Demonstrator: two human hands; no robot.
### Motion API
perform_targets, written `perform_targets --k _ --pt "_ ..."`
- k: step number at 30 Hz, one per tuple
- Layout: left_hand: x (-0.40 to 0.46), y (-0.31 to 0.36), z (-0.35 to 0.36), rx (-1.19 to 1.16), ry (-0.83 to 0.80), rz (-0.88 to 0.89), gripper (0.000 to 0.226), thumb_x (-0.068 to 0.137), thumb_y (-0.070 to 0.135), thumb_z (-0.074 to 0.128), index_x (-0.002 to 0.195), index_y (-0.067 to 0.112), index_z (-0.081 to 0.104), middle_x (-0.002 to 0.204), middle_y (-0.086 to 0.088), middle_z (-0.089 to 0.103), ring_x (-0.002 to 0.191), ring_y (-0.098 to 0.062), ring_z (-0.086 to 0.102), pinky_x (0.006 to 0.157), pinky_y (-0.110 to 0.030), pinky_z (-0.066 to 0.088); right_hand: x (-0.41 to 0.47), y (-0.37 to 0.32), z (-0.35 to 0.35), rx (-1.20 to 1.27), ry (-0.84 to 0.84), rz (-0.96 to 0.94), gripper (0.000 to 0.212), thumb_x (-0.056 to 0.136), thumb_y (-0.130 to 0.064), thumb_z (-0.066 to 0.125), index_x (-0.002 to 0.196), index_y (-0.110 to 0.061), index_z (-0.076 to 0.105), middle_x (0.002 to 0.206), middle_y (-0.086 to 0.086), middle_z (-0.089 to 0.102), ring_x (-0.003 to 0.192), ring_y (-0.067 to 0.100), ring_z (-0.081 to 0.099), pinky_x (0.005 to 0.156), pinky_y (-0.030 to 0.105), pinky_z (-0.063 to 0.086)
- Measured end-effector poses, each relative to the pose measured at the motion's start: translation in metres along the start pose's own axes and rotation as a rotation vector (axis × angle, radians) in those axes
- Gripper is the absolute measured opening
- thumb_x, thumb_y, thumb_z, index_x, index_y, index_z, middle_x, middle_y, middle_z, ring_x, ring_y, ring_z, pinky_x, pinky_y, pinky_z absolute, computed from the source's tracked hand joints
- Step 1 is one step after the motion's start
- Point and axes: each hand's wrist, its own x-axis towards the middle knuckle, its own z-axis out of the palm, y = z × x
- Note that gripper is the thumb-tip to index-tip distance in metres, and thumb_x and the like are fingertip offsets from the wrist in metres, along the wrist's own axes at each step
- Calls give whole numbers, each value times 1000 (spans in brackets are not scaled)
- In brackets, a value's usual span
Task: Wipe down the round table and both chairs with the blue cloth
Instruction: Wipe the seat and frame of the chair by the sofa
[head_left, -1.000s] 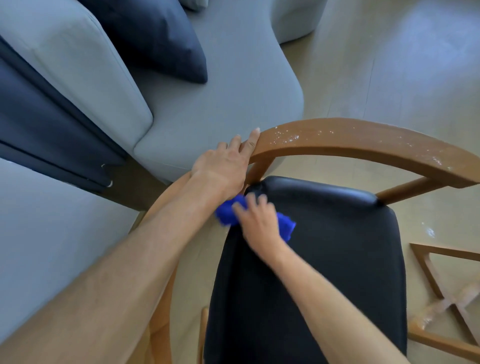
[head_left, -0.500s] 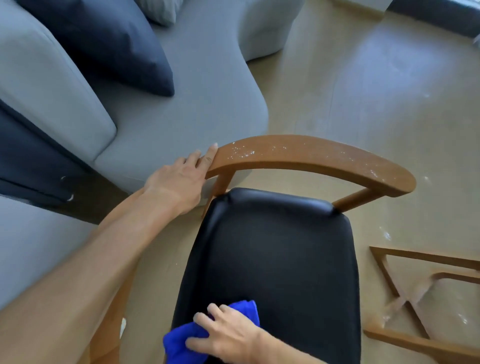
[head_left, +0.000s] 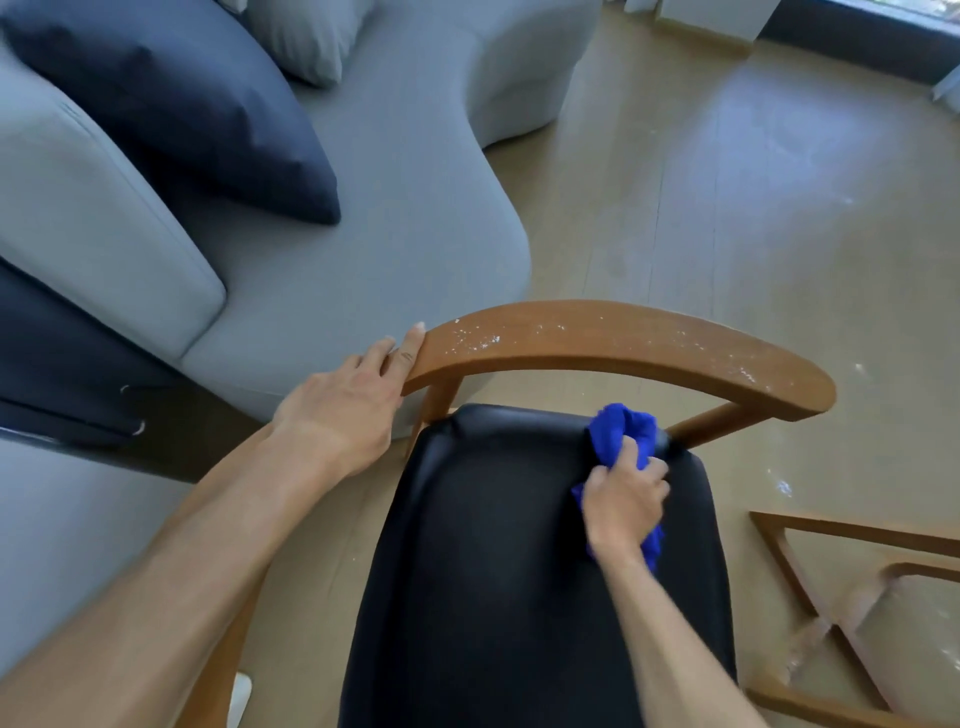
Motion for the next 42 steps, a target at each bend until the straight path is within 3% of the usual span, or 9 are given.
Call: perform_targets --k 6,10,14,17,24,29,33,37,42 --pt "0 -2 1 -6 3 5 70 103 33 27 145 31 -29 159 3 10 135 -24 36 97 -42 42 -113 -115 33 -20 -191 -704 33 61 -17 72 91 -25 64 82 5 58 63 23 52 45 28 41" --pt "0 -6 0 -7 30 13 70 102 37 25 142 36 -32 158 6 13 132 -21 38 92 -41 45 -79 -41 23 -157 -193 -1265 39 73 -16 61 110 -28 60 100 6 59 71 23 50 57 32 44" --pt "5 -19 21 -22 143 29 73 96 44 25 138 44 -35 151 9 27 117 -23 51 71 -40 48 26 47 -21 -39 -113 -780 52 65 -4 70 115 -18 67 107 15 62 78 34 59 60 39 54" --pt "13 -29 31 -14 125 11 72 89 48 27 150 42 -11 138 8 40 93 -28 61 51 -35 45 71 114 -44 -78 -171 -440 53 82 -7 60 133 -20 54 125 11 52 106 31 53 81 40 51" --pt "24 -46 54 11 55 -12 77 85 49 35 153 37 0 131 10 38 74 -15 47 52 -42 55 71 143 -37 95 -146 -271 50 83 -8 59 131 -22 53 118 2 53 104 24 53 78 26 40" --pt "4 -16 20 12 86 47 74 91 46 26 149 38 -20 141 5 40 92 -21 61 52 -33 46 63 187 -46 230 -111 218 40 86 -9 54 126 -12 55 101 16 60 85 29 53 76 38 44" --pt "1 -1 3 35 38 0 73 100 40 25 141 36 -35 154 5 21 118 -20 50 80 -37 49 70 138 -38 211 -81 52 37 86 -17 59 123 -15 54 101 17 57 90 36 55 73 38 43" --pt "0 3 -1 23 47 -10 70 101 39 25 143 34 -32 156 5 16 126 -21 45 86 -38 49 46 135 -41 97 -118 -16 49 82 -16 64 129 -15 51 108 16 53 94 38 54 71 35 42" --pt "-1 5 -4 20 -5 -14 69 102 37 25 145 32 -29 158 1 15 131 -24 40 94 -42 46 -51 162 -42 27 -49 -205 54 51 3 79 104 -3 72 95 24 60 72 43 59 54 41 51"
